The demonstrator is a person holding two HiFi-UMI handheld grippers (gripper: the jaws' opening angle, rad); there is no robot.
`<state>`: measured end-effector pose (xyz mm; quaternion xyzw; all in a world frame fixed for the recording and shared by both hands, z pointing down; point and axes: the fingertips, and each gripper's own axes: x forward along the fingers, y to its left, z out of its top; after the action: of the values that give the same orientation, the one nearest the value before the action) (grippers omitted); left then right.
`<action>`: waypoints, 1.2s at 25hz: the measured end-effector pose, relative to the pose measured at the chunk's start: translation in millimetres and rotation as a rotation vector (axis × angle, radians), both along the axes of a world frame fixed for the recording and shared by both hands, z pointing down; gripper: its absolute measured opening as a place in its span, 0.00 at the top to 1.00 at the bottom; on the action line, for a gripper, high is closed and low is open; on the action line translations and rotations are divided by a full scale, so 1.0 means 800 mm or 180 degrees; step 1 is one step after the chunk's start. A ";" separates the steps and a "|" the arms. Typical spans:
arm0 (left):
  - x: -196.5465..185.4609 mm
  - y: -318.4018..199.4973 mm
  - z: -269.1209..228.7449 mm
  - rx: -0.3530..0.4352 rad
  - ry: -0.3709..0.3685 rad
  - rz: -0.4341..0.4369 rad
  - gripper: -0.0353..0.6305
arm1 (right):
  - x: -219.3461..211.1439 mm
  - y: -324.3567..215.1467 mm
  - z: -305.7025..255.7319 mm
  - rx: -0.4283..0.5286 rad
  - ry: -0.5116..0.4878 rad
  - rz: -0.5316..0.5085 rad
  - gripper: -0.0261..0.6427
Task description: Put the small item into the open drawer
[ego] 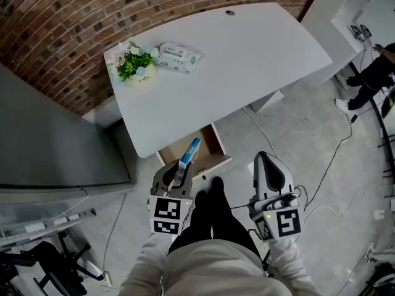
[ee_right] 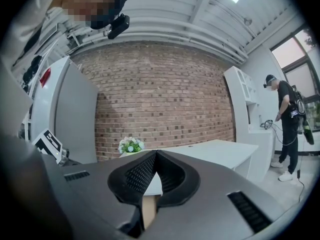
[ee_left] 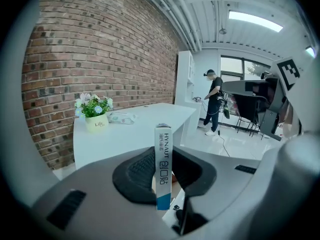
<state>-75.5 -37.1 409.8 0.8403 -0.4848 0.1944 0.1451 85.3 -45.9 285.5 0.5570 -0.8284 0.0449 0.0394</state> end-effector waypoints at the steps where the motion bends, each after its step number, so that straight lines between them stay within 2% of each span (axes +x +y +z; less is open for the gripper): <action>1: 0.004 -0.001 0.003 -0.0017 -0.0005 0.0018 0.81 | 0.000 -0.003 0.000 0.0006 -0.0008 -0.0011 0.92; 12: 0.038 -0.033 0.054 -0.0204 -0.0117 0.0155 0.81 | 0.017 -0.025 0.028 -0.0159 0.0004 -0.0002 0.92; 18: 0.051 -0.037 0.110 -0.0389 -0.0334 0.0194 0.81 | 0.019 -0.032 0.039 -0.0216 0.0013 -0.0042 0.92; 22: 0.051 -0.039 0.152 -0.0582 -0.0473 0.0199 0.81 | 0.021 -0.032 0.053 -0.0381 -0.0004 -0.0019 0.92; 30: 0.043 -0.054 0.214 -0.0842 -0.0698 0.0175 0.81 | 0.026 -0.048 0.062 -0.0333 -0.0033 -0.0025 0.92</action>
<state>-41.1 -80.3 580.8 0.8006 -0.4447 0.3509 0.1953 106.0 -84.3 335.3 0.5507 -0.8273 0.0909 0.0642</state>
